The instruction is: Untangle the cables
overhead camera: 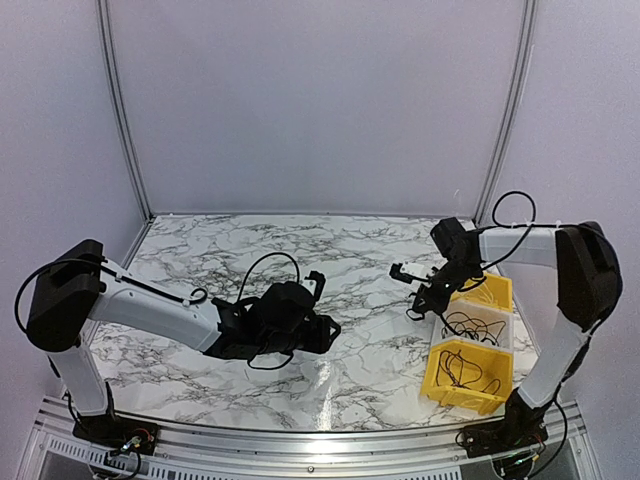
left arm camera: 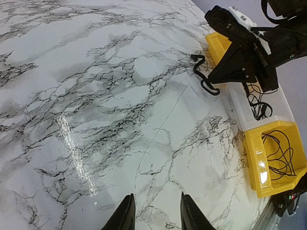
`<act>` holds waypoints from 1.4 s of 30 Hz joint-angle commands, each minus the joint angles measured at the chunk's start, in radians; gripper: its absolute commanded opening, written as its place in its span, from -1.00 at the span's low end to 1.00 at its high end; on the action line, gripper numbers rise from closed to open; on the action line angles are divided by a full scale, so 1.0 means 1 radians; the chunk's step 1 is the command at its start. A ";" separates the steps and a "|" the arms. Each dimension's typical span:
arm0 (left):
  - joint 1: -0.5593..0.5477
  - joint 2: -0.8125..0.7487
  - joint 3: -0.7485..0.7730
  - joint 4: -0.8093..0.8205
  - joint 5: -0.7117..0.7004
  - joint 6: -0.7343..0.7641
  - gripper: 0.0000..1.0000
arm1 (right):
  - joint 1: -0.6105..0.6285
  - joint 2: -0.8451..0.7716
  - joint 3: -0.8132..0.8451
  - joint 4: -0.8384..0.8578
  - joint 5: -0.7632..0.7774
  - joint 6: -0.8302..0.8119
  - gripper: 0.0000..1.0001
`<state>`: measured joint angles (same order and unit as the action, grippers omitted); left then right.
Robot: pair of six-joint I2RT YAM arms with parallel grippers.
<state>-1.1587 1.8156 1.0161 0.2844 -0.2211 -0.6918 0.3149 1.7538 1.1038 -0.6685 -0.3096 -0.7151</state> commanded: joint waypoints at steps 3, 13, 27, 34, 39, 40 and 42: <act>-0.004 -0.004 -0.005 0.028 0.007 0.002 -0.32 | 0.005 -0.209 0.037 -0.093 0.048 0.006 -1.00; -0.004 0.012 -0.012 0.047 0.018 -0.001 -0.33 | -0.075 -0.456 -0.002 -0.276 0.210 -0.081 -1.00; -0.004 0.068 -0.002 0.083 0.047 -0.010 -0.33 | -0.227 -0.736 -0.061 -0.465 0.198 -0.241 -1.00; -0.004 0.073 -0.015 0.092 0.053 -0.017 -0.33 | -0.228 -0.835 -0.107 -0.491 0.200 -0.255 -1.00; -0.004 0.090 -0.012 0.099 0.068 -0.024 -0.33 | -0.227 -0.822 -0.215 -0.427 0.227 -0.255 -1.00; -0.004 0.092 -0.011 0.100 0.074 -0.027 -0.33 | -0.227 -0.812 -0.235 -0.406 0.233 -0.252 -1.00; -0.006 0.095 -0.012 0.103 0.081 -0.030 -0.33 | -0.227 -0.785 -0.270 -0.355 0.237 -0.244 -1.00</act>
<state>-1.1587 1.8862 1.0157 0.3561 -0.1623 -0.7113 0.0910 0.9352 0.8783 -1.1069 -0.0914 -0.9623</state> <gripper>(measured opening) 0.335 0.009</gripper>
